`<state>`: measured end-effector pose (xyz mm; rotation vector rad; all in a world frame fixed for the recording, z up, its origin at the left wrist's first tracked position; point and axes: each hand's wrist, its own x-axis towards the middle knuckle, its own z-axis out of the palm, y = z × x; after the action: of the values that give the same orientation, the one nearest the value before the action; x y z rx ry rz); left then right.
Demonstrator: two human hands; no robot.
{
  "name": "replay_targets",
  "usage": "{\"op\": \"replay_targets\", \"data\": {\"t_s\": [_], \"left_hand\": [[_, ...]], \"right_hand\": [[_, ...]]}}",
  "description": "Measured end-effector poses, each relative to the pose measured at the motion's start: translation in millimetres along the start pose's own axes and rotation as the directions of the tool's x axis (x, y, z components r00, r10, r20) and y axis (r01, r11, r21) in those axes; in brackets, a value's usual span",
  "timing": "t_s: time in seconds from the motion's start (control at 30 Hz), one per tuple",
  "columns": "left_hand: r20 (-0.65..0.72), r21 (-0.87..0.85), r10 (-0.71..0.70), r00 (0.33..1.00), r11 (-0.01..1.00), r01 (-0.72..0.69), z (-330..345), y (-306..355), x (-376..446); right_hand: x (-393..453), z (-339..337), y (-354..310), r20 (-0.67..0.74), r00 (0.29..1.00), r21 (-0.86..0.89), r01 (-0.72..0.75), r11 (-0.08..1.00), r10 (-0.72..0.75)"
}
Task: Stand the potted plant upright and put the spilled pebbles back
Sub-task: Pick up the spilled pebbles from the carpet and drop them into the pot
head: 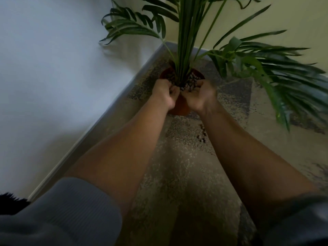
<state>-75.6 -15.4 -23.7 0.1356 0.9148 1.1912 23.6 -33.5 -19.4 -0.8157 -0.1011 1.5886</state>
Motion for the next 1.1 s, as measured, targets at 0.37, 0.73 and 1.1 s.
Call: {"op": "replay_targets", "data": {"t_s": [0.37, 0.73, 1.1], "left_hand": [[0.129, -0.032, -0.003, 0.992, 0.999, 0.008, -10, -40, 21], [-0.009, 0.658, -0.076, 0.997, 0.75, 0.063, -42, -102, 30], [0.189, 0.97, -0.077, 0.979, -0.139, -0.198, -64, -163, 41]], "right_hand": [[-2, -61, -9, -0.164, 0.986, -0.139, 0.01, 0.99, -0.033], [-5, -159, 13, -0.529, 0.8, -0.699, -0.222, 0.679, -0.283], [-6, -201, 21, -0.418, 0.764, -0.884, -0.466, 0.027, -0.492]]}}
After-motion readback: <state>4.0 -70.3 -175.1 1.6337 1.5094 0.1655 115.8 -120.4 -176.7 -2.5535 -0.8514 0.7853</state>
